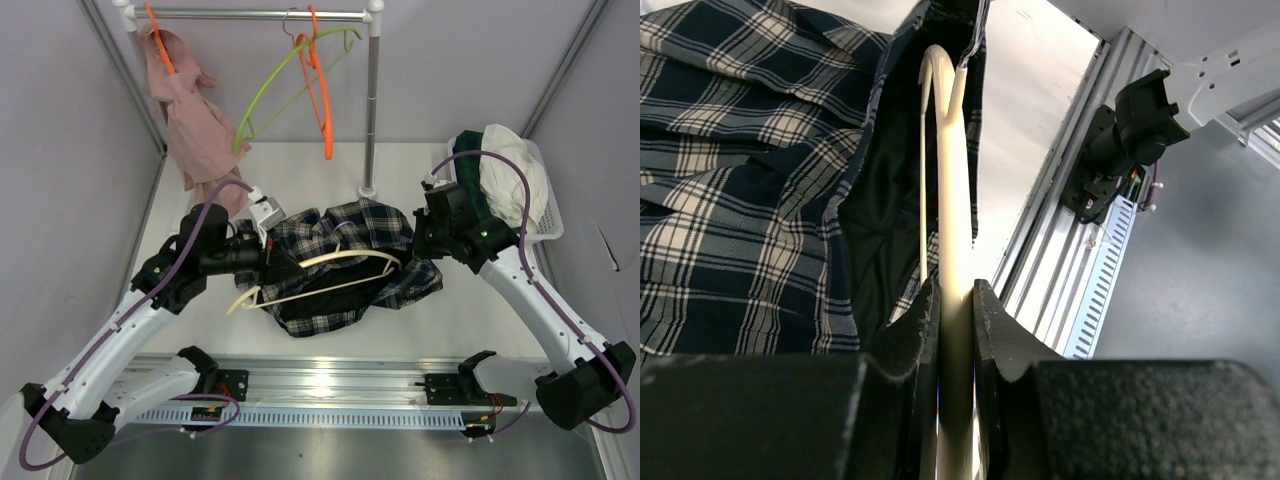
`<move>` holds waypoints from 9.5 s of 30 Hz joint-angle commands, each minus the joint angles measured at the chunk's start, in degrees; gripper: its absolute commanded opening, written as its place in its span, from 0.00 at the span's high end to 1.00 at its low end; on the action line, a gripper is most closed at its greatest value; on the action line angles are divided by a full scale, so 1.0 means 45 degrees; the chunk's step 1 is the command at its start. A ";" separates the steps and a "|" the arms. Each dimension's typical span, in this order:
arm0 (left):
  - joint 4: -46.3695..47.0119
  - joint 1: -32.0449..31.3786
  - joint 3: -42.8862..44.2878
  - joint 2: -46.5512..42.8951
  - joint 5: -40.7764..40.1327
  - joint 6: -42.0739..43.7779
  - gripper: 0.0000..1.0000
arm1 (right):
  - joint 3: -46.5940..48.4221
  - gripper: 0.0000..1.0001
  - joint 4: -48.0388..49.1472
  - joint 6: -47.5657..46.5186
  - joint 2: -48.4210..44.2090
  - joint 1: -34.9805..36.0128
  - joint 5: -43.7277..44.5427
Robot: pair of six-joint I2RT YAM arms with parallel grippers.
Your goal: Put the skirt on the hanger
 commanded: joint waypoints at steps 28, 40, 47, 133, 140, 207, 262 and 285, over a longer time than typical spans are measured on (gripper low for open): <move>0.3703 -0.1404 -0.0781 0.1776 -0.0493 -0.0787 1.00 | 0.1635 1.00 -0.0422 0.0623 -0.0069 0.1500 0.0877; 0.3739 -0.1580 -0.0937 0.1951 -0.1198 -0.0667 1.00 | 0.1404 1.00 -0.0385 0.0701 0.0048 0.1754 0.1053; 0.4992 -0.1815 -0.1524 0.2615 -0.1275 -0.1197 1.00 | -0.0335 0.93 0.0749 0.0916 -0.0401 0.1793 0.0818; 0.3627 -0.2186 -0.1505 0.1447 -0.5992 -0.1840 0.38 | -0.4185 1.00 0.7800 0.1169 -0.1788 0.5836 0.5466; 0.1344 -0.2049 -0.1388 -0.0527 -0.9279 -0.3125 0.34 | -0.4107 1.00 0.7645 0.1072 -0.1690 0.5253 0.5546; 0.6203 -0.4513 -0.6993 0.1602 -1.1590 -0.6803 1.00 | -0.3148 1.00 0.7429 0.0487 -0.1162 0.1969 0.3318; 0.2298 0.2209 -0.3575 0.0117 -0.4576 -0.5025 1.00 | -0.5806 1.00 0.8952 -0.0959 -0.2452 0.1793 0.6245; 0.1418 0.1879 -0.1623 0.0994 -0.4868 -0.4946 1.00 | -0.7350 1.00 1.1959 -0.2892 -0.3644 0.4661 1.0289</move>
